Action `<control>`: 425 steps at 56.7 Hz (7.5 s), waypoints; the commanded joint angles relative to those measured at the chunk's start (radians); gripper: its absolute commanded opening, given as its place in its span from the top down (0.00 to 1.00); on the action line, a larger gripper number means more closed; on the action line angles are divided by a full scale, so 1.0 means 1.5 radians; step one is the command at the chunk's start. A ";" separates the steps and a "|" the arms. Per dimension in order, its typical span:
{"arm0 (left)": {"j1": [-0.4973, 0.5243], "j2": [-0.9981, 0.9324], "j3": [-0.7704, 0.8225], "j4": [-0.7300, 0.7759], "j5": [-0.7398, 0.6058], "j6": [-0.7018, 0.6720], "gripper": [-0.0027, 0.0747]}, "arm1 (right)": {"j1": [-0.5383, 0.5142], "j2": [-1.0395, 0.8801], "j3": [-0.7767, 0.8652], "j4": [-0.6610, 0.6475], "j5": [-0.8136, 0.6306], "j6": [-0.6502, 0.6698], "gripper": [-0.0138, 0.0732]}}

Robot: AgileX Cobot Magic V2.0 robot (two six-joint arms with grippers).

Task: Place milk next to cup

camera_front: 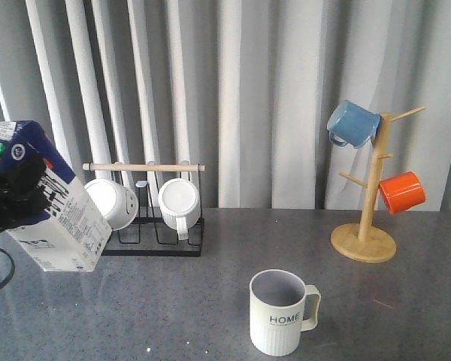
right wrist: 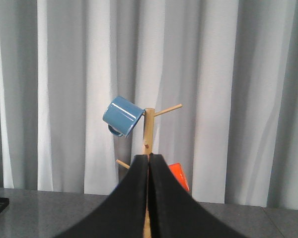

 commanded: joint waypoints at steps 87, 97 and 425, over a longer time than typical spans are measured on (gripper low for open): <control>-0.460 0.363 -0.310 -0.944 -0.190 0.800 0.97 | -0.005 -0.002 -0.017 -0.003 -0.045 -0.002 0.85; -0.460 0.383 -0.310 -0.917 -0.183 0.800 0.97 | -0.005 -0.002 -0.017 -0.003 -0.045 -0.002 0.85; 0.122 -0.871 0.555 -0.328 0.394 0.493 0.97 | -0.006 -0.002 -0.017 -0.003 -0.043 -0.002 0.85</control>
